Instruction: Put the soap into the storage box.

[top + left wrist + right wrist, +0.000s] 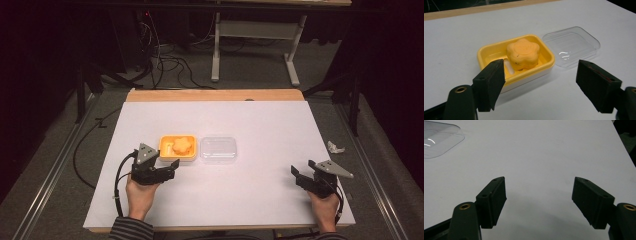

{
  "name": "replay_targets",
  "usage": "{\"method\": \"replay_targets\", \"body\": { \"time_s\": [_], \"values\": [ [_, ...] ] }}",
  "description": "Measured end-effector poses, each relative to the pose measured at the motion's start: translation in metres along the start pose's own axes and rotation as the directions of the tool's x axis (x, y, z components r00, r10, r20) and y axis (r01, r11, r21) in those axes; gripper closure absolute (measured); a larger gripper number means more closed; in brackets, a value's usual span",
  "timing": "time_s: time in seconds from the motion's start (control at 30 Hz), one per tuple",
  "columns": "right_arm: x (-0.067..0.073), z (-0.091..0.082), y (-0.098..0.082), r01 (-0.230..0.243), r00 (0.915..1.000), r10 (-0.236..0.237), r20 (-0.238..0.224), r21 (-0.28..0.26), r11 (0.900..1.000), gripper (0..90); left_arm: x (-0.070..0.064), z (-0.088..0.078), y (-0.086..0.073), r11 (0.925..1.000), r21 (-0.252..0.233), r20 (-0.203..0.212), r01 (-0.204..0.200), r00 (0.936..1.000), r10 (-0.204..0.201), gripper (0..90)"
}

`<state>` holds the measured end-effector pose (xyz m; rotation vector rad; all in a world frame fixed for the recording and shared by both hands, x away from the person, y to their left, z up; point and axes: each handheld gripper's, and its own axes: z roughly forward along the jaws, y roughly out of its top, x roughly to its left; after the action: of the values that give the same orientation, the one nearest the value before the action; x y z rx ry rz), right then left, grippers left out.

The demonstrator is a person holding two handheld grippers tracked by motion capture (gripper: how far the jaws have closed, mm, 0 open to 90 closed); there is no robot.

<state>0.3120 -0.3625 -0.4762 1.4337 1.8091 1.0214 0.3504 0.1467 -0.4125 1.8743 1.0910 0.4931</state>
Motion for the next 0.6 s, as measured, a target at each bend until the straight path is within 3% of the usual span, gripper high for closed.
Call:
{"method": "replay_targets", "body": {
  "time_s": [0.6],
  "values": [
    [0.0, 0.0, 0.0, 0.004, 1.0, -0.004, -0.001, 0.003, 1.0, 27.9, -0.019, 0.001, -0.003, 0.9995, -0.013, 0.014, -0.03, 0.9995, 0.03, 23.7]
  ]
}}
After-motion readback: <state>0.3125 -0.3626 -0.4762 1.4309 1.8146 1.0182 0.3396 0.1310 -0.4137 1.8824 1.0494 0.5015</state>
